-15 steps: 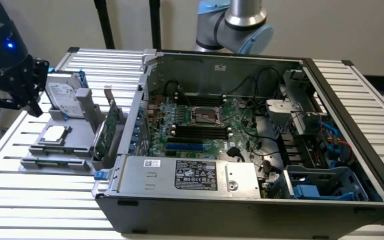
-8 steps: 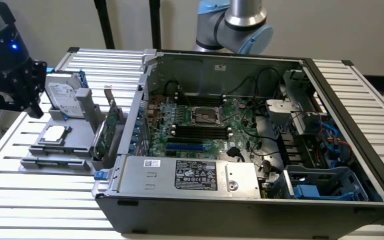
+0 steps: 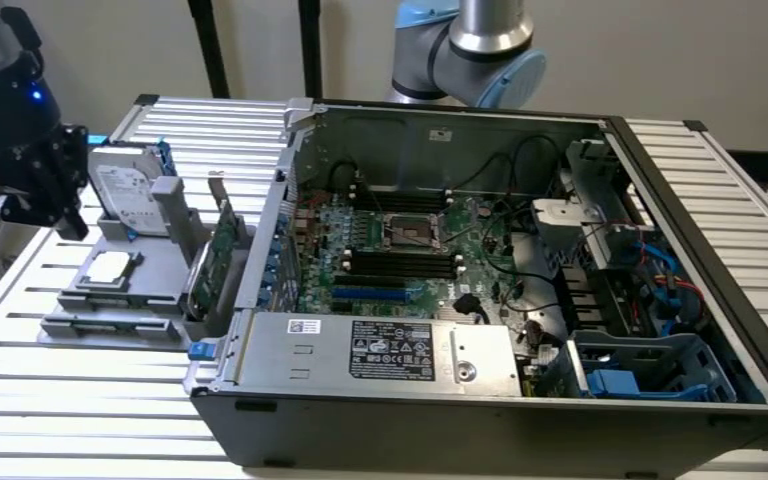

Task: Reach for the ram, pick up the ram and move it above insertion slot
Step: 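Pick up the ram and move it above insertion slot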

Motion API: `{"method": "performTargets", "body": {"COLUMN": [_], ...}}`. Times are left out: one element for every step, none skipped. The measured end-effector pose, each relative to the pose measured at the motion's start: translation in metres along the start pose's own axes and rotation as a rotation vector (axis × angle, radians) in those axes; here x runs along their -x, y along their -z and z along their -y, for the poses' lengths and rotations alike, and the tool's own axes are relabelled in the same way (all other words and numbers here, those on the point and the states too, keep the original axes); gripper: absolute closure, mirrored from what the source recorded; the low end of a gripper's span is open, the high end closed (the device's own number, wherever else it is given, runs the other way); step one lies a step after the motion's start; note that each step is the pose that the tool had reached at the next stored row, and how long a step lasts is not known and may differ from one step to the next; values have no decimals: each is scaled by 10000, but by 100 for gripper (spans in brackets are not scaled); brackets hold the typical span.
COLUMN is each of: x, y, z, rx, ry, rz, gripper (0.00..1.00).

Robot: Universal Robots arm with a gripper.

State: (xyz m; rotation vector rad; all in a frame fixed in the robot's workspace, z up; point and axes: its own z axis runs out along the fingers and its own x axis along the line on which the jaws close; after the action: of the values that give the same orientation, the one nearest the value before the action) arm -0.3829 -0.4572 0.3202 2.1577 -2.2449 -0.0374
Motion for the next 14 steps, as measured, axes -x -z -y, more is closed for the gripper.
{"method": "performTargets", "body": {"x": [0,0,0,0,0,0,0,0,0,0,0,0,0,0], "y": [-4,-6,-7,-8,-9,-10,-12,-13,-14,-14,-14,-15,-15,-15], "z": [-1,1,1,1,2,1,1,2,2,1,1,1,1,2], "rx": [-25,-45,-51,-54,-55,-56,-56,-56,-55,-55,-55,-55,-55,-56], "ry": [160,254,263,264,260,240,209,176,148,123,108,107,106,106], "rz": [-8,-14,-19,-20,-19,-20,-20,-22,-27,-29,-31,-31,-31,-30], "gripper": [89,89,89,89,89,89,89,89,89,88,82,82,76,76]}}
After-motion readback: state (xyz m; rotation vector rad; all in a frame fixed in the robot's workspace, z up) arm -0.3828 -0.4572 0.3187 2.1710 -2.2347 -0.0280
